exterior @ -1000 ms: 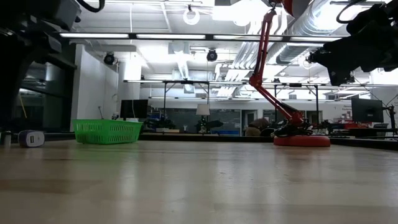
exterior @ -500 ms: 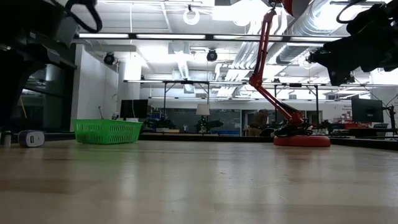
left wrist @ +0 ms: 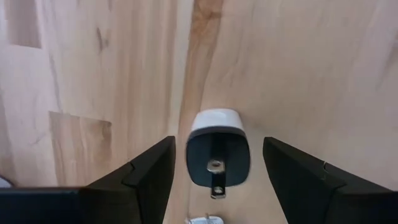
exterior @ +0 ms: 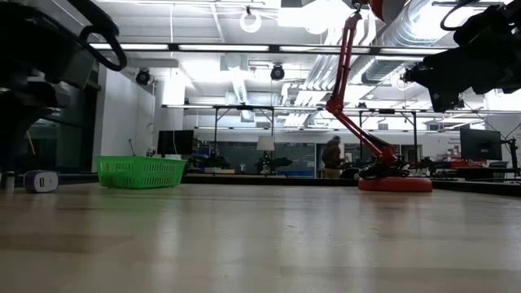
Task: Pick & Place Office items
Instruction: Put the white charger adapter into the green bin
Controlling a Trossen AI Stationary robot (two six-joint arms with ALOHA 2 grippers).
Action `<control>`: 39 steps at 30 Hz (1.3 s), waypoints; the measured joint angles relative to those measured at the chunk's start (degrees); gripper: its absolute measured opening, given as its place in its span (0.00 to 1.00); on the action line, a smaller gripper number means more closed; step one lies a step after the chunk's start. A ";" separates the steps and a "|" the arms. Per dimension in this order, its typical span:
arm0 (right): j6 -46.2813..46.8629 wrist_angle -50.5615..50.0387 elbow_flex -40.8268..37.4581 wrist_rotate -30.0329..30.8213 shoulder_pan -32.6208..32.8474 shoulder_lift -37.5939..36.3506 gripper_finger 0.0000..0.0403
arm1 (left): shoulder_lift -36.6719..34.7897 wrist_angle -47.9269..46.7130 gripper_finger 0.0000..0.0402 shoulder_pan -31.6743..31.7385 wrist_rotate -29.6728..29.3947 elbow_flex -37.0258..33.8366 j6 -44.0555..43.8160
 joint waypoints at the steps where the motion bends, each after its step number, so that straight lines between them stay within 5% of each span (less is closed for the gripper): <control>1: 0.01 0.00 -0.02 -0.01 0.02 -0.01 0.36 | 0.00 -0.03 0.58 0.00 -0.59 0.00 0.00; 15: -0.01 -0.01 0.00 -0.01 0.00 0.01 0.36 | 0.00 0.30 0.52 0.00 -1.49 0.00 0.02; 29: -0.01 -0.02 -0.02 0.00 0.01 0.00 0.36 | -0.04 0.48 0.33 0.00 0.04 0.02 -0.19; 39: 0.01 -0.02 -0.02 0.00 0.01 0.01 0.36 | -0.21 0.48 0.34 0.00 0.05 0.02 0.34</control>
